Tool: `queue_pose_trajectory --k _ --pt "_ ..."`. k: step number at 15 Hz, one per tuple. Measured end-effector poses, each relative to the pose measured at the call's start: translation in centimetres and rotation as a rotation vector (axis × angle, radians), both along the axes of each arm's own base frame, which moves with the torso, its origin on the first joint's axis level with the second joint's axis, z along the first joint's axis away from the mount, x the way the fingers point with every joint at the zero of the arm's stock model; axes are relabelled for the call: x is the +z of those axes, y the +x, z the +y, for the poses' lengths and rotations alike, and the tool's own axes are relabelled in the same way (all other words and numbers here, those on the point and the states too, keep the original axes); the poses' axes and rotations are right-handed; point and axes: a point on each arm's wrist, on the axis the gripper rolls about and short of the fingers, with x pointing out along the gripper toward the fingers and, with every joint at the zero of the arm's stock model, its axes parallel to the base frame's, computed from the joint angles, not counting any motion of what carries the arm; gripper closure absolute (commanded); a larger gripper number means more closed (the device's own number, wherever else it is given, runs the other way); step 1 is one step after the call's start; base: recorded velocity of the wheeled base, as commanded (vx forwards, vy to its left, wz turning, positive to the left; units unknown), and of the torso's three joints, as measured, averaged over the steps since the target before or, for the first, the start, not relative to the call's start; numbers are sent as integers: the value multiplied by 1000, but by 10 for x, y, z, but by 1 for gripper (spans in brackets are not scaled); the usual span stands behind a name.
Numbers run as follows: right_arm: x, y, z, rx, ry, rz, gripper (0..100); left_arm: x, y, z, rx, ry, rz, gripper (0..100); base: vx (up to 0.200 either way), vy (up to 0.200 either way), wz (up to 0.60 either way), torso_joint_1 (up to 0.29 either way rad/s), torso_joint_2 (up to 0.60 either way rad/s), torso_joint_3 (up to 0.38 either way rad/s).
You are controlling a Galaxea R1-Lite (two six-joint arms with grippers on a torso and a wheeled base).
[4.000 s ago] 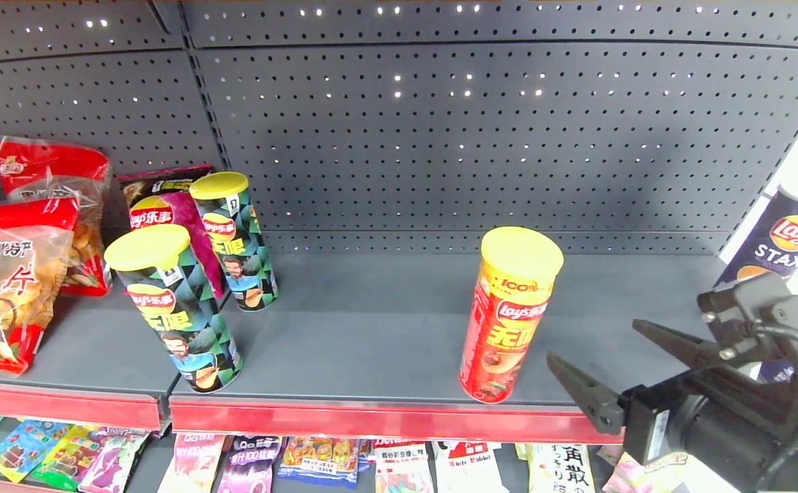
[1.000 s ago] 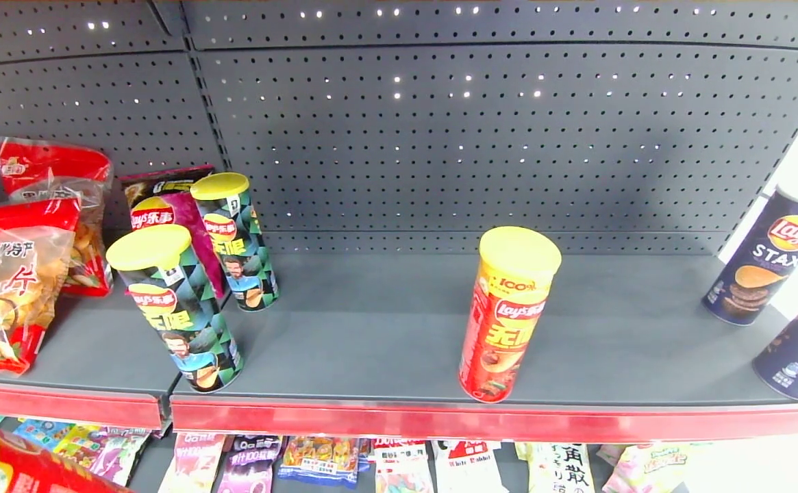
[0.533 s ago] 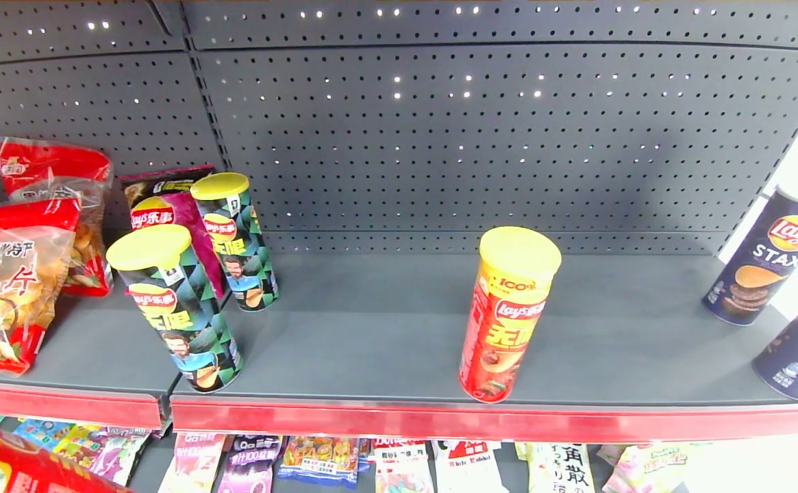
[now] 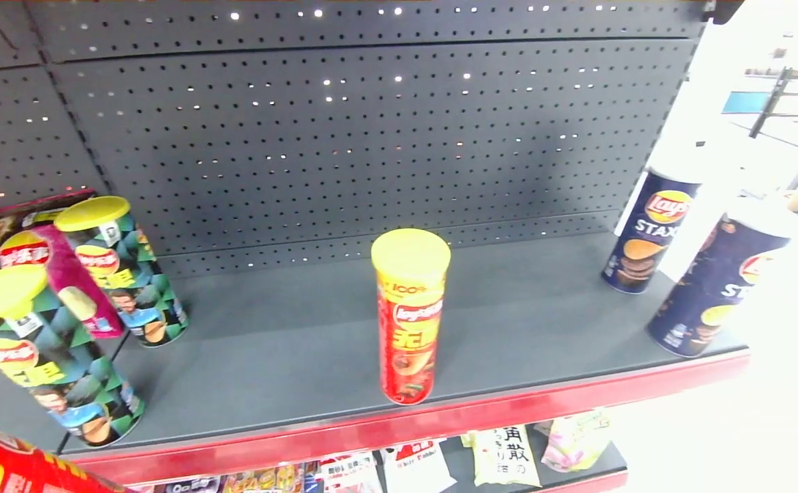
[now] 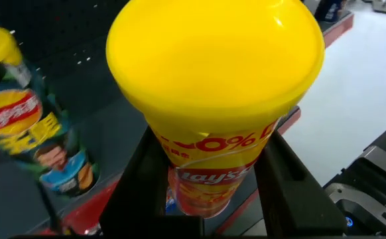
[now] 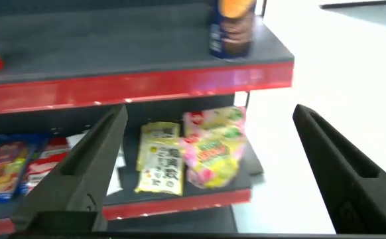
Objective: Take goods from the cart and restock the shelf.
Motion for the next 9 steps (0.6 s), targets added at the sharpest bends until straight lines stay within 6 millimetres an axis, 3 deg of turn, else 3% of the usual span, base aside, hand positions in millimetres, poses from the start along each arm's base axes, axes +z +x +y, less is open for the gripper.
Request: queue_pose_trajectory --k 6,9 --pt "0 0 0 1 -1 2 0 4 3 -1 0 -4 1 100 0 0 0 0 0 0" --pt "0 0 0 1 0 1 0 16 22 -4 4 -31 -14 100 0 0 0 0 0 0"
